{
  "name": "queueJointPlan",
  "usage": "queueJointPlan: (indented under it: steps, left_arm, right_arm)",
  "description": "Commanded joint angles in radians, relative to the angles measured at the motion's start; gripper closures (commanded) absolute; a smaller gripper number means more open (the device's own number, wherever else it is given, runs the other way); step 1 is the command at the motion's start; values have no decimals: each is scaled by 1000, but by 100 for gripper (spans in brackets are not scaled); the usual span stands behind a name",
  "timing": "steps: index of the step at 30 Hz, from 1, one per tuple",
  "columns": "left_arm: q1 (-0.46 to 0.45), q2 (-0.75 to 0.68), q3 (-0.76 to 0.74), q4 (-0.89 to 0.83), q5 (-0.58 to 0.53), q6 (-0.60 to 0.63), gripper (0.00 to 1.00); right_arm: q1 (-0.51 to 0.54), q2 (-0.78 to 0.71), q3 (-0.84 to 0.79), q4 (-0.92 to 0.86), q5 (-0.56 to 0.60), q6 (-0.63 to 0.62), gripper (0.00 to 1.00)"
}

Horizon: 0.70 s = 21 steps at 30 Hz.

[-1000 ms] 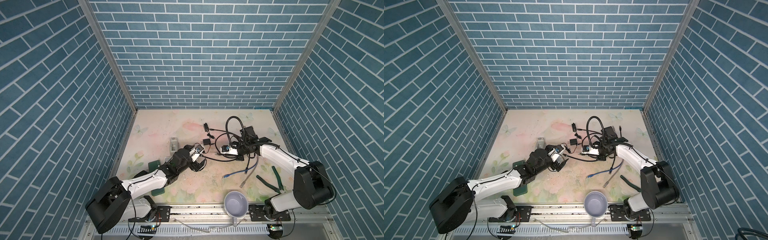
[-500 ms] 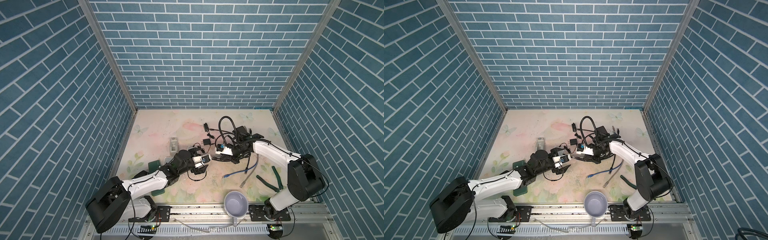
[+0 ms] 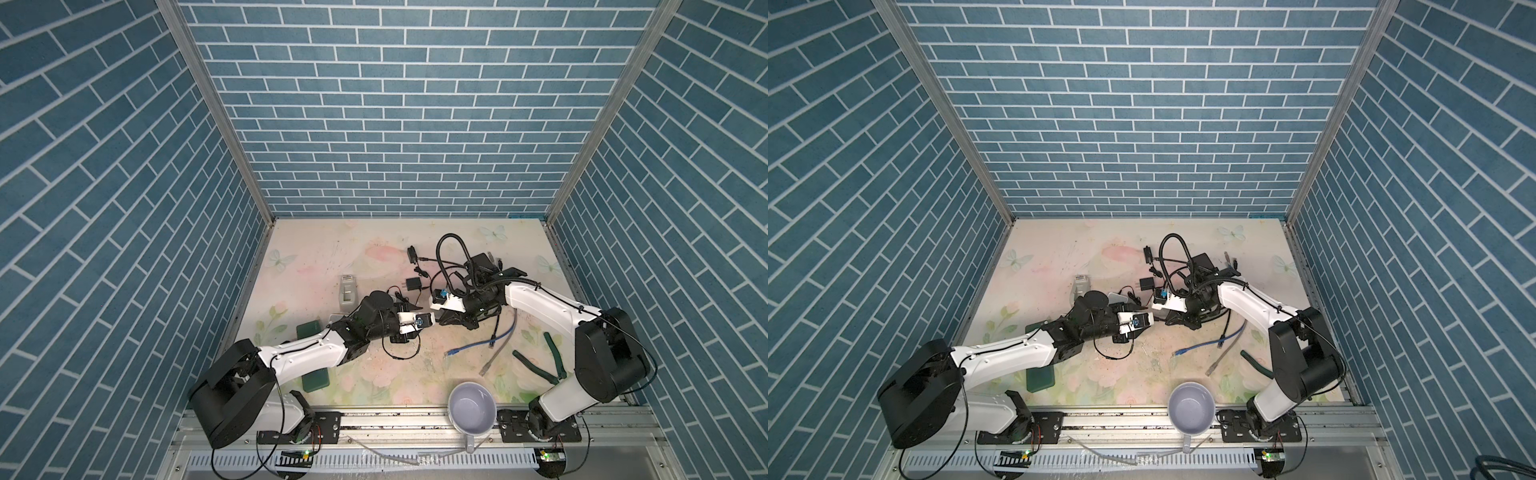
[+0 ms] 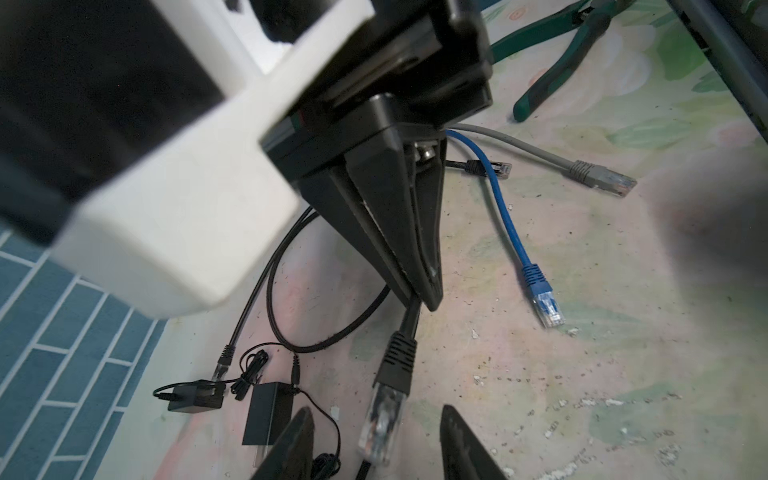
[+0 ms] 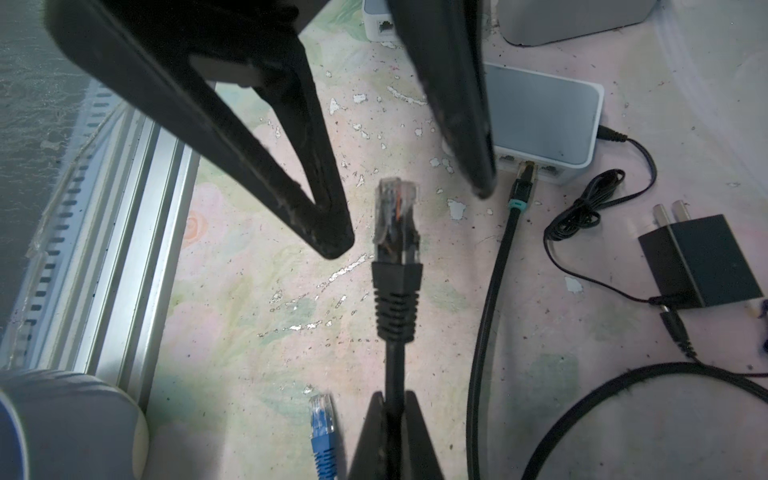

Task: Insert the plug into the switch port
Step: 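Carry the black plug to the router while the left gripper turns it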

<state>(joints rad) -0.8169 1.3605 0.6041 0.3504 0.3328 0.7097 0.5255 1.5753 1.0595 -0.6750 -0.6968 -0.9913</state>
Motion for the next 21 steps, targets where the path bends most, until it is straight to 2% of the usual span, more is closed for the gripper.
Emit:
queueJointPlan:
  steps: [1,13,21]
  left_arm:
    - [-10,11,20,-27,34,8,55]
    - [-11,37,39,-7,27,31,78]
    - [-11,43,36,-14,16,30,90]
  right_arm:
    - [5,-7,27,-34,-38,6,100]
    - [6,-6,23,-41,-36,5,100]
    - [6,-16,12,-18,-41,5,100]
